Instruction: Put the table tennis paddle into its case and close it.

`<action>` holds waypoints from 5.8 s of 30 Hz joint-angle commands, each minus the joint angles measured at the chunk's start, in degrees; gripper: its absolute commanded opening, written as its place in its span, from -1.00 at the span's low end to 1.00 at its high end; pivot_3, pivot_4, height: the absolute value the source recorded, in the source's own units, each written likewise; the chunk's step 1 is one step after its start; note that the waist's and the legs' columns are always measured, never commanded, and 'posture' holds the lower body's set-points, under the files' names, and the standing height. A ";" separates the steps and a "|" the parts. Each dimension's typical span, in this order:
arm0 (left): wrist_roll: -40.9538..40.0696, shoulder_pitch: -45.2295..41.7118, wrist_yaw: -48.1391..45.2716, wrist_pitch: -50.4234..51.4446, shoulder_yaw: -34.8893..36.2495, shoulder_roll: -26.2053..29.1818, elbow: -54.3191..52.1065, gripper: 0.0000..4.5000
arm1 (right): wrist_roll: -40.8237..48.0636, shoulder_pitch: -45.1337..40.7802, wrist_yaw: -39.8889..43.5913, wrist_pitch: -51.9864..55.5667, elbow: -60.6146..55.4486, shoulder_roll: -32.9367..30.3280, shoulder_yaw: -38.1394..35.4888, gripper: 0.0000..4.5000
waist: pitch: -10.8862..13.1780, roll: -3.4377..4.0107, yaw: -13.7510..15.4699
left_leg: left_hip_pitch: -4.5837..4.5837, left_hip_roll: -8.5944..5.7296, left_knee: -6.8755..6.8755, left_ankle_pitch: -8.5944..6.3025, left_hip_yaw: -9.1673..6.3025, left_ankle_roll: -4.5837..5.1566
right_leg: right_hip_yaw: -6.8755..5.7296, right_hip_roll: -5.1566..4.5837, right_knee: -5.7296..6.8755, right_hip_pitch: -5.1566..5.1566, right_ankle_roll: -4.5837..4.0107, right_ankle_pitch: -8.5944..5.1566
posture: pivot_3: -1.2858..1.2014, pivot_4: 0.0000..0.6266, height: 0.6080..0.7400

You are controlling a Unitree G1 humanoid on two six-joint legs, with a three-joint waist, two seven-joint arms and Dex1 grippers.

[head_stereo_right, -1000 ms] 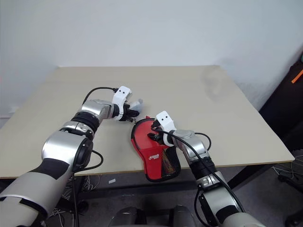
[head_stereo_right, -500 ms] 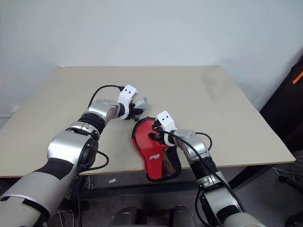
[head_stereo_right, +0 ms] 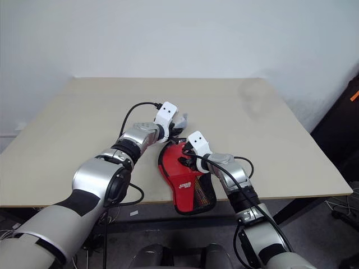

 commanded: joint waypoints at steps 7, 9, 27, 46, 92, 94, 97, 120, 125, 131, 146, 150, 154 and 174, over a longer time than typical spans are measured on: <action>1.34 -1.43 -11.53 -6.87 -1.22 -4.43 -4.23 -0.58 | -1.49 2.60 -0.37 2.64 4.12 0.05 2.71 0.09 | -0.02 0.04 1.68 | -0.12 -0.04 0.11 -0.11 -0.01 0.18 | -0.03 -0.06 -0.04 -0.02 -0.02 -0.01 | 0.03 -1.00 1.00; 3.00 -0.87 -11.80 -7.36 -2.57 -3.98 -4.19 -0.29 | -1.50 2.64 -0.45 2.48 4.34 0.10 2.71 0.09 | -0.02 0.04 1.79 | -0.12 -0.05 0.16 -0.16 0.01 0.26 | -0.03 -0.08 -0.05 0.00 -0.02 -0.03 | 0.03 -1.00 1.00; 2.60 -1.11 -23.11 -10.43 -2.35 0.48 -6.52 0.65 | 3.90 4.36 8.20 0.79 -3.94 -2.65 0.08 0.09 | -0.18 0.30 0.85 | -0.11 0.02 0.23 -0.20 0.00 0.31 | 0.04 0.04 -0.02 -0.02 -0.03 -0.08 | 0.03 -1.00 1.00; -6.87 0.01 -37.59 -1.99 4.48 13.08 -14.60 0.99 | 8.66 4.99 10.24 0.13 -9.95 -6.58 -5.43 1.00 | -0.14 0.35 0.33 | -0.14 0.01 0.28 -0.20 0.00 0.33 | 0.05 0.08 0.02 -0.01 0.26 -0.17 | 0.03 -1.00 1.00; -8.09 37.72 -35.86 23.93 -19.95 15.63 -63.44 0.99 | 11.50 -11.56 3.40 -4.46 11.35 1.04 -10.87 1.00 | -0.10 0.66 -0.45 | -0.13 0.05 0.30 -0.02 0.24 0.03 | 0.23 0.09 0.12 -0.03 0.09 -0.01 | 0.03 -1.00 1.00; -7.81 37.48 -34.78 23.56 -19.74 15.45 -62.42 0.99 | 10.90 -12.60 2.99 -5.36 13.81 1.75 -10.91 1.00 | -0.11 0.67 -0.43 | -0.09 0.05 0.30 -0.02 0.24 0.02 | 0.23 0.09 0.12 -0.02 0.10 -0.01 | 0.03 -1.00 1.00; -7.34 36.73 -32.44 23.20 -19.13 14.69 -60.52 0.99 | 9.73 -14.01 2.29 -6.66 17.22 2.59 -10.80 1.00 | -0.12 0.68 -0.45 | -0.05 0.04 0.30 -0.01 0.25 0.02 | 0.23 0.09 0.12 0.01 0.09 -0.01 | 0.03 -1.00 1.00; -5.58 34.02 -25.57 24.04 -20.08 13.40 -53.02 1.00 | 5.46 -13.81 -1.54 -13.33 20.42 3.14 -11.48 -0.69 | -0.15 0.73 -0.51 | -0.03 0.05 0.30 0.00 0.30 0.00 | 0.28 0.10 0.16 0.04 0.10 -0.01 | 0.03 -1.00 1.00; -5.06 34.78 -25.85 24.81 -21.00 13.84 -51.46 1.00 | 5.62 -14.08 -3.33 -13.33 22.88 0.16 -14.07 -0.69 | -0.16 0.75 -0.49 | -0.02 0.04 0.30 0.00 0.30 0.00 | 0.28 0.08 0.15 0.03 0.10 -0.01 | 0.03 -1.00 1.00; -4.95 36.03 -26.89 24.86 -21.85 14.52 -50.89 1.00 | 5.46 -16.20 -9.27 -15.41 29.05 -2.79 -18.37 -0.69 | -0.36 1.01 -0.48 | 0.02 0.03 0.29 0.00 0.30 0.00 | 0.28 0.07 0.14 0.05 0.10 -0.01 | 0.03 -1.00 1.00; -4.85 36.10 -25.14 24.54 -20.89 13.97 -47.86 1.00 | 7.14 -4.47 4.87 -8.56 14.93 -17.99 -17.62 -0.69 | -0.81 1.47 -0.29 | 0.94 -0.09 0.07 -0.36 0.23 0.52 | 0.29 -0.07 -0.12 0.96 0.39 -0.39 | 0.03 -1.00 1.00; -4.95 35.68 -25.17 24.36 -20.79 13.62 -47.29 1.00 | 7.76 1.74 9.60 -6.35 7.64 -24.18 -18.02 -0.69 | -0.86 1.55 0.00 | 0.94 -0.14 0.08 -0.38 0.19 0.55 | 0.30 -0.14 -0.13 0.95 0.42 -0.41 | 0.03 -1.00 1.00; -4.97 35.11 -25.07 24.08 -20.72 13.12 -46.33 1.00 | 9.20 7.36 13.79 -4.90 1.46 -29.27 -18.65 -0.69 | -0.87 1.58 0.72 | 0.93 -0.23 0.09 -0.42 0.18 0.62 | 0.29 -0.27 -0.14 0.96 0.48 -0.45 | 0.03 -1.00 1.00; -4.72 32.83 -25.05 22.07 -20.50 10.63 -41.65 1.00 | 19.81 40.51 35.62 -3.68 -31.43 -51.69 -22.18 -0.69 | -0.87 1.45 3.53 | 0.90 -1.09 0.13 -0.81 -0.28 1.25 | -0.05 -1.34 -0.24 1.19 0.97 -0.76 | 0.03 -1.00 1.00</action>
